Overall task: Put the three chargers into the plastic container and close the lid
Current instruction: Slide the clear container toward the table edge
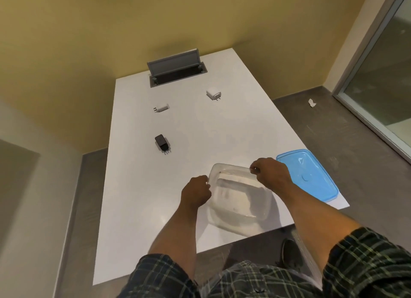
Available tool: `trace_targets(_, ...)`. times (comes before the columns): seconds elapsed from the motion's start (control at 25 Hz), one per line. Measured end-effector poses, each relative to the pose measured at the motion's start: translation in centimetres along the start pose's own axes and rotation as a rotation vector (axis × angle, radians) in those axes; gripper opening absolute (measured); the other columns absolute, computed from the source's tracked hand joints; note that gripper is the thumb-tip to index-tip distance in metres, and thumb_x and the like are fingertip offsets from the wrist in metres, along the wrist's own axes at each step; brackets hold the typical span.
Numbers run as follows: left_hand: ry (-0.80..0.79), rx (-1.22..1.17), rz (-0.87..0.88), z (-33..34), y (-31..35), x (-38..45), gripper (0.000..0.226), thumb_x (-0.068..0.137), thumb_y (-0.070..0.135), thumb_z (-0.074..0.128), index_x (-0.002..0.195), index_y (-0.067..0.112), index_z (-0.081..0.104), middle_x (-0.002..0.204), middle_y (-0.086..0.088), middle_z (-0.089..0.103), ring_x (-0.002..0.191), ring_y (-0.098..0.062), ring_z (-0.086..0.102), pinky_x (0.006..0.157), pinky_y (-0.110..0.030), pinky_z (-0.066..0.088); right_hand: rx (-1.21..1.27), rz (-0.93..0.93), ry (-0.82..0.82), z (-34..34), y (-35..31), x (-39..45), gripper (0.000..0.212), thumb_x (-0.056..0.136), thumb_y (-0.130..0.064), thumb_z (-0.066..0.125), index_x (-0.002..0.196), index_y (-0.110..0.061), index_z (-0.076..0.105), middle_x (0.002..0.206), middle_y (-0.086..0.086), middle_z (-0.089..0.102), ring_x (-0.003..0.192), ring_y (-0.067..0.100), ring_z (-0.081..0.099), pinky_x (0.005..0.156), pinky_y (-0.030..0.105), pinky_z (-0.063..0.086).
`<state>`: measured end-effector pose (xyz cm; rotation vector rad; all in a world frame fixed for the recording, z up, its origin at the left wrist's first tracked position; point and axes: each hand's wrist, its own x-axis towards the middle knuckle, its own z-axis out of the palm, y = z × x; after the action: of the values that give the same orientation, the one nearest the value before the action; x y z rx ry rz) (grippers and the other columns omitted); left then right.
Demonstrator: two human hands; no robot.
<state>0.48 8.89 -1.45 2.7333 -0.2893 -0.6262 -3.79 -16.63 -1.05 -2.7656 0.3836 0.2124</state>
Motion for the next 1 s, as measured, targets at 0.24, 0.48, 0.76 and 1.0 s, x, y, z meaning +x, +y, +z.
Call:
trace_targets(0.24, 0.096, -0.259, -0.197, -0.7, -3.0, -1.1, 0.022, 0.078, 0.012, 0.052, 0.093, 0.015, 0.068, 0.098, -0.002, 0.071, 0.086, -0.024, 0.067, 0.070, -0.029, 0.052, 0.225, -0.039, 0.086, 0.3, -3.6, 2.1, 0.025, 0.091, -0.036, 0.067, 0.114, -0.030, 0.072, 0.112, -0.009, 0.072, 0.106, 0.018, 0.066, 0.084, 0.031, 0.049)
trace_targets(0.48, 0.150, -0.398, -0.317, -0.4, -4.6, -1.6, 0.031, 0.062, 0.019, 0.043, 0.083, 0.007, 0.062, 0.088, -0.007, 0.070, 0.075, -0.031, 0.072, 0.073, -0.039, 0.061, 0.278, 0.101, 0.022, 1.6, -3.5, 2.7, 0.047, 0.090, -0.037, 0.064, 0.135, -0.023, 0.061, 0.126, -0.003, 0.068, 0.119, 0.020, 0.061, 0.096, 0.036, 0.049)
trace_targets(0.76, 0.123, -0.427, -0.326, 0.5, -5.1, -1.7, 0.037, 0.066, 0.020, 0.047, 0.093, 0.000, 0.063, 0.090, -0.015, 0.071, 0.071, -0.034, 0.075, 0.068, -0.047, 0.062, 0.307, 0.095, -0.039, 2.9, -3.4, 2.9, 0.022, 0.090, -0.025, 0.065, 0.106, -0.015, 0.076, 0.099, 0.008, 0.075, 0.098, 0.031, 0.068, 0.081, 0.036, 0.052)
trace_targets(1.0, 0.094, -0.424, -0.309, 0.2, -4.9, -2.2, 0.020, 0.078, 0.014, 0.054, 0.095, 0.011, 0.063, 0.093, 0.001, 0.066, 0.079, -0.030, 0.075, 0.082, -0.041, 0.061, 0.254, 0.078, -0.046, 3.5, -3.4, 2.9, 0.017, 0.089, -0.018, 0.062, 0.095, -0.010, 0.076, 0.091, 0.010, 0.075, 0.094, 0.034, 0.068, 0.080, 0.040, 0.056)
